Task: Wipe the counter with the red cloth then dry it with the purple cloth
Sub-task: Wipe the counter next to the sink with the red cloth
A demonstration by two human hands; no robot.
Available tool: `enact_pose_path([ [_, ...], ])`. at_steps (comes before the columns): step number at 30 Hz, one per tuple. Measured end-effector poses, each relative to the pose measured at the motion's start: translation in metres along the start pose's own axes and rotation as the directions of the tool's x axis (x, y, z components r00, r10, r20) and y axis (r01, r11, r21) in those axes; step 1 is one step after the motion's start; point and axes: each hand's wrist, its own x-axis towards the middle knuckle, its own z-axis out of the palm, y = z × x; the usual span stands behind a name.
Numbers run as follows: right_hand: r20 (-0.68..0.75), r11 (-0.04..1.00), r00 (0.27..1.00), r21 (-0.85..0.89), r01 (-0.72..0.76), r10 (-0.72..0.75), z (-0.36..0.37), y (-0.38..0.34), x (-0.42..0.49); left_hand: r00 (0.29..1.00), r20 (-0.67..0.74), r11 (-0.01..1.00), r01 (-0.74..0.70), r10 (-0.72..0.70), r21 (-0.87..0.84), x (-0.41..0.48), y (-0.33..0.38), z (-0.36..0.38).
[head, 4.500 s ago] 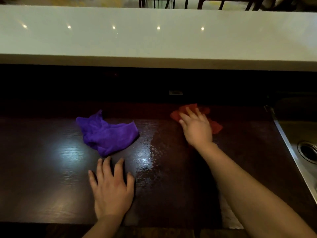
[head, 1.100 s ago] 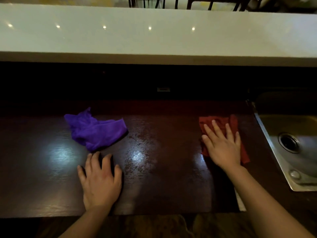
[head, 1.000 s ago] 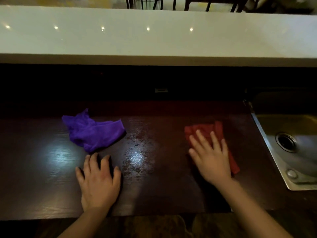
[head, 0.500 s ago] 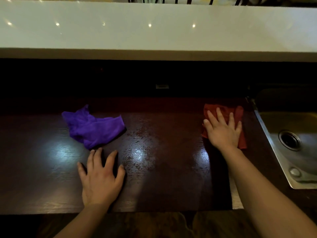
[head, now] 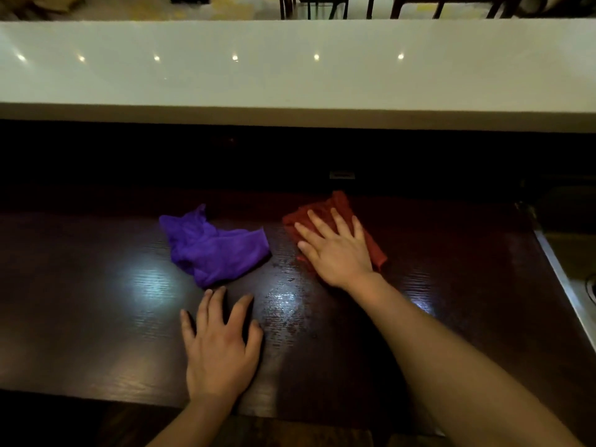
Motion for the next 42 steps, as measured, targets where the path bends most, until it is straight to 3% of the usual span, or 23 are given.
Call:
enact_pose_path([
  [5,0.015,0.999,0.999,-0.044,-0.030,0.030,0.002,-0.024,0.017,1.000,-0.009,1.000,0.011,-0.012,-0.024,0.001,0.002,-0.004],
  [12,-0.029,0.974,0.974,0.021,0.227,-0.226,0.030,-0.094,-0.133,0.997,-0.041,0.973,0.053,-0.063,-0.226,-0.001,0.000,-0.010],
  [15,-0.018,0.960,0.959,-0.016,0.281,-0.281,0.033,-0.080,-0.153,0.999,0.012,0.956,0.043,-0.042,-0.289,-0.002,-0.005,-0.014],
  [17,-0.028,0.976,0.977,-0.059,0.211,-0.213,0.026,-0.060,-0.145,0.997,0.080,0.955,0.023,0.001,-0.296,-0.001,-0.012,-0.017],
  [21,-0.044,0.991,0.992,-0.066,-0.120,0.118,0.012,-0.025,-0.102,0.988,0.110,0.972,-0.084,0.110,-0.219,0.001,-0.056,-0.028],
  [25,-0.012,0.974,0.974,-0.031,-0.226,0.226,0.009,-0.011,-0.037,0.991,0.134,1.000,-0.026,0.027,-0.013,0.011,-0.117,-0.042],
  [29,0.018,0.992,0.992,0.017,-0.124,0.124,0.000,-0.020,0.023,0.981,0.130,0.989,0.147,-0.146,0.002,0.022,-0.125,-0.038],
  [38,0.045,0.976,0.980,0.106,0.190,-0.196,0.003,-0.074,0.078,0.989,0.067,0.989,0.127,-0.132,0.075,0.024,-0.129,-0.028],
  [42,0.087,0.960,0.976,0.213,0.180,-0.202,-0.012,-0.086,0.087,0.990,0.062,0.989,0.125,-0.130,0.074,0.023,-0.129,-0.027],
])
